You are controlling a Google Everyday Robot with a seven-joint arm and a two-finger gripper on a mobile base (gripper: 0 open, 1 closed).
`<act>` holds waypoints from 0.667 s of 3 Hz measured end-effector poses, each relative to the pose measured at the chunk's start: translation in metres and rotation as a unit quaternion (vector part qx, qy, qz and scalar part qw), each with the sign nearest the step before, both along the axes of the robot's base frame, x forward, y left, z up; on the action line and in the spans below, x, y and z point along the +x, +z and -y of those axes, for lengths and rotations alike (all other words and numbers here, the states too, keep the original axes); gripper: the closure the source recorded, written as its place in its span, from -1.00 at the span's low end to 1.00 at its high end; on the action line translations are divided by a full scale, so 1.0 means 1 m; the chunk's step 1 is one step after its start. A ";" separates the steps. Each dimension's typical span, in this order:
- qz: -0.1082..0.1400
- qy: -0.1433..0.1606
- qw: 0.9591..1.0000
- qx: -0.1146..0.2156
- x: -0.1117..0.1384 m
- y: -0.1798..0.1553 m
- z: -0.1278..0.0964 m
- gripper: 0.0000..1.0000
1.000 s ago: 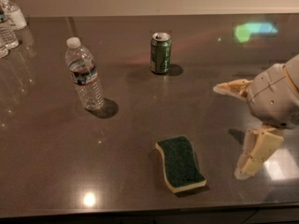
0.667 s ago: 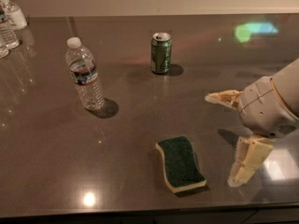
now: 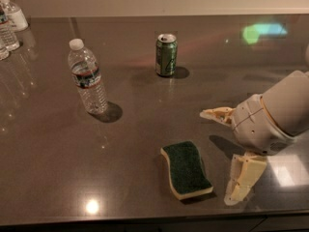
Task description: Move sponge near green can
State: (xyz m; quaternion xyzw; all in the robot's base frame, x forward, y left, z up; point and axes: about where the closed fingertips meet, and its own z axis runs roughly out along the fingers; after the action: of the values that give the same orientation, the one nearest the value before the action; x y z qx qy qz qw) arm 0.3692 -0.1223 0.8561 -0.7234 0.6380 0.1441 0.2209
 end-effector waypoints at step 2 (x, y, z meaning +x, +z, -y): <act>-0.012 0.013 1.000 0.000 -0.007 -0.021 -0.020 -1.00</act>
Offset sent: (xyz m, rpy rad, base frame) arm -0.0086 0.0310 -0.0349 0.0086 0.0425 0.0381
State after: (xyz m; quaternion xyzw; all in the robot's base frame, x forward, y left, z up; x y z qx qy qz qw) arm 0.3619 -0.1020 0.8352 -0.7301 0.6310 0.1555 0.2112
